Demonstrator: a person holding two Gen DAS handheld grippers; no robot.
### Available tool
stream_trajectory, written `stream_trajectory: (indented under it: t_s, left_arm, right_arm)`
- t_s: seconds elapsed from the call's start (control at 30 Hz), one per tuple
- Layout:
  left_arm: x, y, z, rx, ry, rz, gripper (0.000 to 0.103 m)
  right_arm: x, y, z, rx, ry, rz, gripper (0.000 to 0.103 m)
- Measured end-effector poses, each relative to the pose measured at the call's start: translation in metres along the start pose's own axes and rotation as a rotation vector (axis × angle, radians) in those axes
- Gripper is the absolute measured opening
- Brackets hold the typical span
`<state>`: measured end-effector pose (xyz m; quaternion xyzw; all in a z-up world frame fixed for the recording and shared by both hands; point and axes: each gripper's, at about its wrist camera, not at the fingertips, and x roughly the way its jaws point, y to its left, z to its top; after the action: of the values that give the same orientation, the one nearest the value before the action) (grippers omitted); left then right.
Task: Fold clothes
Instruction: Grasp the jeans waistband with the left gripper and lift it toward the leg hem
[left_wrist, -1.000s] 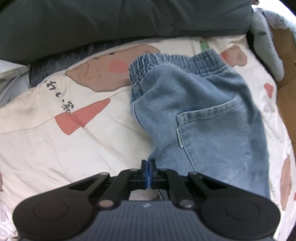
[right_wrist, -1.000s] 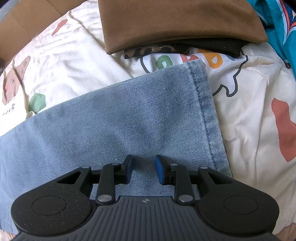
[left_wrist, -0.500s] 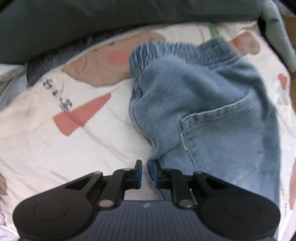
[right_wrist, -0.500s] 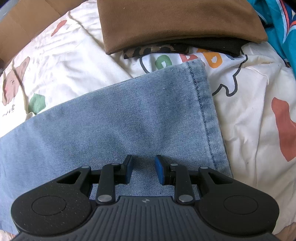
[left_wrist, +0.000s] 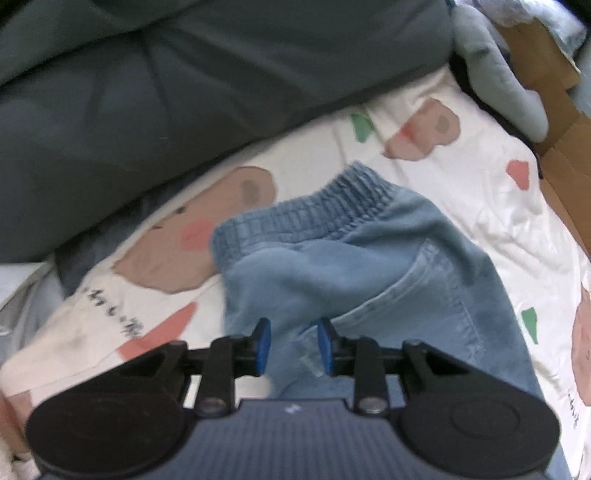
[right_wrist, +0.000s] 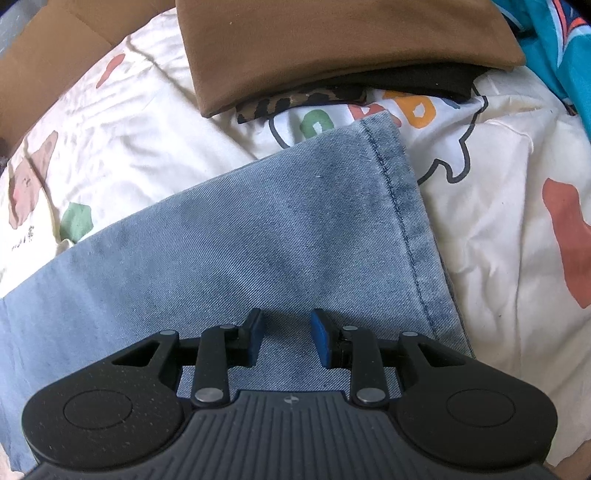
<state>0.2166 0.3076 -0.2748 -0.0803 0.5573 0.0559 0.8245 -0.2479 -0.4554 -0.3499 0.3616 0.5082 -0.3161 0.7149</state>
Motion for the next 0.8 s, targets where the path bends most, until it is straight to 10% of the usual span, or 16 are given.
stream_trajectory:
  t_s: [0.53,0.8]
  left_arm:
    - [0.066,-0.021,-0.005,0.041,0.098,0.094,0.029]
    - [0.007,-0.025,0.000,0.168,-0.101,0.015,0.032]
  right_arm:
    - [-0.005,0.000,-0.025,-0.062,0.028,-0.021,0.053]
    - [-0.011,0.026,-0.035,-0.159,-0.020,0.028,0.053]
